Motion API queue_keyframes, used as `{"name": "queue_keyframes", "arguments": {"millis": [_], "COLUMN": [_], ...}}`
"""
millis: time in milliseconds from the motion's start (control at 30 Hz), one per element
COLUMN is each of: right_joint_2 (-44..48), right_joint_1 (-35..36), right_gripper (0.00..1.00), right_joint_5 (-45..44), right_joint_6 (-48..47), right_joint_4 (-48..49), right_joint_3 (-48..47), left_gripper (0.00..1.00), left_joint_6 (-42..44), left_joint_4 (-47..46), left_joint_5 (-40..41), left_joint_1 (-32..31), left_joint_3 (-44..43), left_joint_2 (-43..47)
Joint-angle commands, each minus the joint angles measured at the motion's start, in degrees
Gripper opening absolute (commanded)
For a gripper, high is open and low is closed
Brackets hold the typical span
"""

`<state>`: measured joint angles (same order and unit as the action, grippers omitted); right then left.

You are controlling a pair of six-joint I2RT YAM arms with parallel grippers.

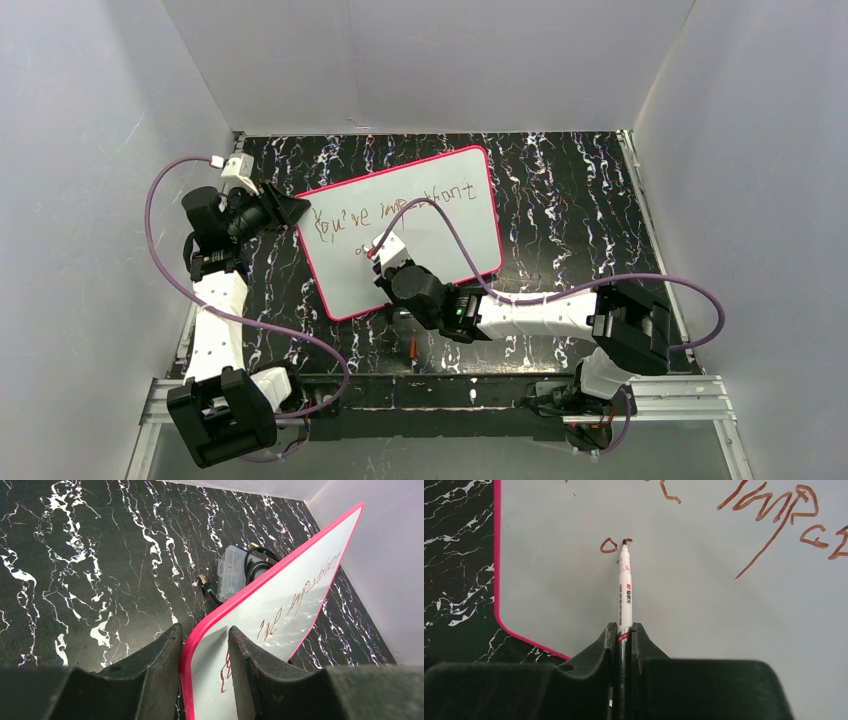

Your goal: Write a sentence on the whiteboard

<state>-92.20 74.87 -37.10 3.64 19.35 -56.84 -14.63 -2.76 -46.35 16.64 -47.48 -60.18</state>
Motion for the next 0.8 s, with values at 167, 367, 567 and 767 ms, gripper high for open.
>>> {"name": "queue_keyframes", "arguments": {"millis": [167, 367, 567, 767], "right_joint_2": [0.8, 1.3, 1.7, 1.5], "right_joint_1": [0.1, 0.2, 0.4, 0.4], "right_gripper": [0.01, 0.01, 0.01, 0.01], "right_joint_5": [-0.9, 0.0, -0.3, -2.9], "right_joint_6": [2.0, 3.8, 4.3, 4.2], "right_joint_4": [-2.9, -4.2, -5.3, -5.0], "right_joint_3": [-0.3, 1.2, 1.3, 0.9], "left_gripper": [0.37, 0.37, 0.37, 0.37], "left_joint_6": [0.0, 0.0, 0.0, -0.1], "left_joint_4": [-0.5, -0.5, -0.5, -0.5], "left_joint_5": [-1.7, -1.7, -1.7, -1.7], "left_joint_1": [-0.3, -0.3, -0.3, -0.3], "left_joint_3": [0.0, 0.0, 0.0, 0.1], "left_joint_2": [1.7, 1.6, 1.6, 1.7]}}
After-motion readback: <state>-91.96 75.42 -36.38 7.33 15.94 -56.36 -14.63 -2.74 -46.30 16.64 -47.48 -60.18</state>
